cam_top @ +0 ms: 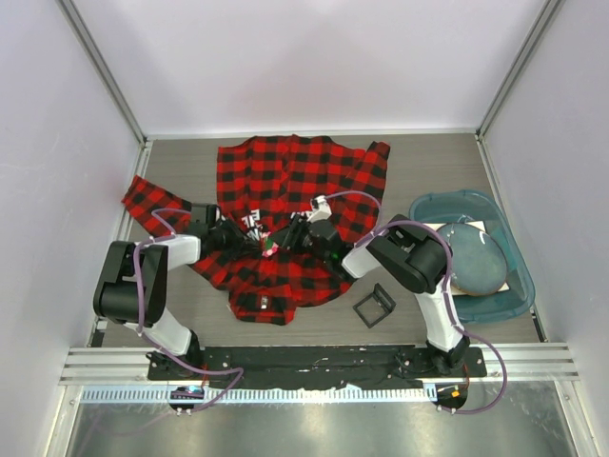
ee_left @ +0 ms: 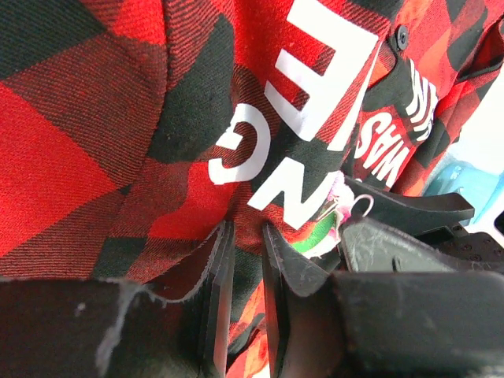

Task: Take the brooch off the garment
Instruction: Open the brooch over the flattened clothing.

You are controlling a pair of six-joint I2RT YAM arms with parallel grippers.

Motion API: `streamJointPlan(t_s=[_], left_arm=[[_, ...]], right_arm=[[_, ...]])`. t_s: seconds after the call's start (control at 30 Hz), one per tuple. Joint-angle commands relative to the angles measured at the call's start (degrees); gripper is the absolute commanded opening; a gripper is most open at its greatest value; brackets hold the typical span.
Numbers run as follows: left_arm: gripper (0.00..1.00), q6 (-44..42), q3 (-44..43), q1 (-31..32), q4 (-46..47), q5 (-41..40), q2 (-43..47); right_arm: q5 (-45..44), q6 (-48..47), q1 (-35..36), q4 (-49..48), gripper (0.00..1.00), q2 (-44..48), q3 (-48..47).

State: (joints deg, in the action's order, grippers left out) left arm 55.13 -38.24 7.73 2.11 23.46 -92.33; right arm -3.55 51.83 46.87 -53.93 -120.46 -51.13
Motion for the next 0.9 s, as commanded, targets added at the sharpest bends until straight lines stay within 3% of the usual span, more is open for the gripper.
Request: streamJointPlan(t_s=[0.0,0.2,0.43,0.73,0.87], left_arm=[[0.25,-1.7,1.24,0.45,-3.6,-3.07,0.4],[0.25,-2.14,1.76,0.36,-4.13,-3.25,1.37],[0.25,-2.49,2.73,0.62,-4.13,-3.78,3.12],[0.25,-3.45,2.03,0.62,-5.62,-4.3,4.09],[0.25,-3.45,2.11,0.8,-5.62,-4.48,4.44]], right_arm=[[6.71,-1.56,0.68,3.57,0.54,3.39,-2.13],[8.38,-3.67,0.06,4.71,0.58,2.52,-3.79],[8.65,-1.74,0.06,3.49,0.52,-0.65,-5.91],[8.74,-0.95,0.15,2.52,0.37,-4.07,-7.23],[9.09,-0.6,0.15,1.64,0.23,-4.95,-7.14]])
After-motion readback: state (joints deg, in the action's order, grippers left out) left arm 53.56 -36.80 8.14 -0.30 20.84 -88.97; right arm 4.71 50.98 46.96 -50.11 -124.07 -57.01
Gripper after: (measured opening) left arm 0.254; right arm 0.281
